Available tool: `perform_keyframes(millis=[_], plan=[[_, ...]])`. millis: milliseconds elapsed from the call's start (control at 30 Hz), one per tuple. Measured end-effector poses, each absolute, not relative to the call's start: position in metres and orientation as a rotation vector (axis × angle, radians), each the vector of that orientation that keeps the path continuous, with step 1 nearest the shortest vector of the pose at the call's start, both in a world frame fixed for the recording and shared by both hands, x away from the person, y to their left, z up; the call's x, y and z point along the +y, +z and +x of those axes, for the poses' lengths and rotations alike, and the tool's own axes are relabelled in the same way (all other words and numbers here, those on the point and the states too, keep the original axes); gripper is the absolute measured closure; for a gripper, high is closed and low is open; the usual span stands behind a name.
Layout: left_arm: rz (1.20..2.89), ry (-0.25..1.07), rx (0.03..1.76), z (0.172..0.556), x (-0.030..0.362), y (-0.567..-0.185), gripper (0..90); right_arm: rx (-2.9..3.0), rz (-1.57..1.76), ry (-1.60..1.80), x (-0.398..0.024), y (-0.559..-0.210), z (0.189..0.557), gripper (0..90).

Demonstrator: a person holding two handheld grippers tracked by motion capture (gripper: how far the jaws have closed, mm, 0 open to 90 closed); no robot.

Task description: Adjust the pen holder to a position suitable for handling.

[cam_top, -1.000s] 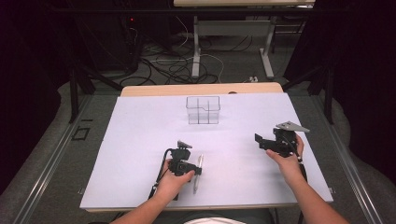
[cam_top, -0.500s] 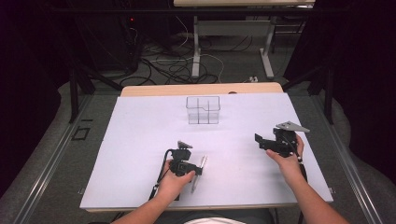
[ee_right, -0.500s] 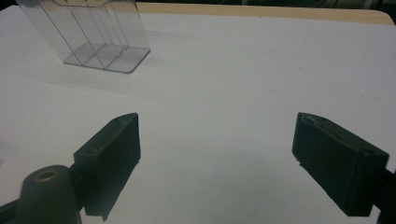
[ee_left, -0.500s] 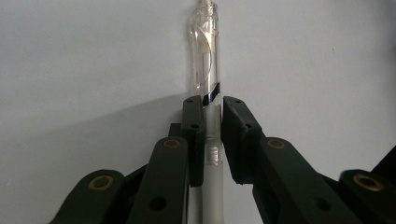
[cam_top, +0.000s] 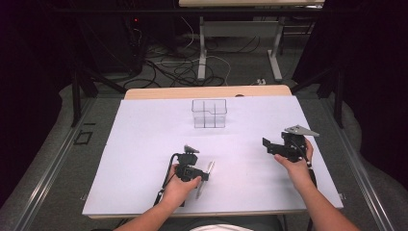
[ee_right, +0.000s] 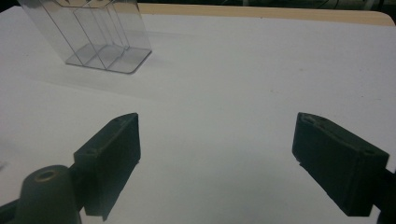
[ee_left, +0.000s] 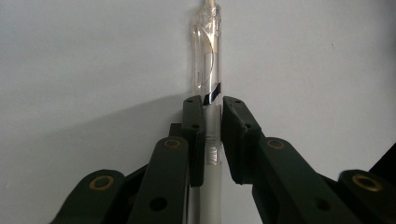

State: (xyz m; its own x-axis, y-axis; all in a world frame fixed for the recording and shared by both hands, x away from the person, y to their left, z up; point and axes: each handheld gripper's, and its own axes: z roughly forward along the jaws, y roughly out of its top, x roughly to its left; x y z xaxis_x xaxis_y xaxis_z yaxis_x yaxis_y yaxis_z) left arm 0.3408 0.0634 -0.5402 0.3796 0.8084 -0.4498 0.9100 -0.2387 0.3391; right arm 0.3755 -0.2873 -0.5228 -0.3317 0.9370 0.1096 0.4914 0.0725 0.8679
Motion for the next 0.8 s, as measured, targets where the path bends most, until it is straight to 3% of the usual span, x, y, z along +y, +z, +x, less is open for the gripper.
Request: perform_keyframes(millis=[467,800], plan=[[2.110,-0.257,1.441,0.347,0.072,-0.530,79.9,1.896,1.336,1.211,-0.283,-0.520,0.373,19.7],[2.156,-0.248,1.353,0.346,0.074,-0.519,79.9,1.978,1.188,1.186,-0.265,-0.517,0.368,17.4]])
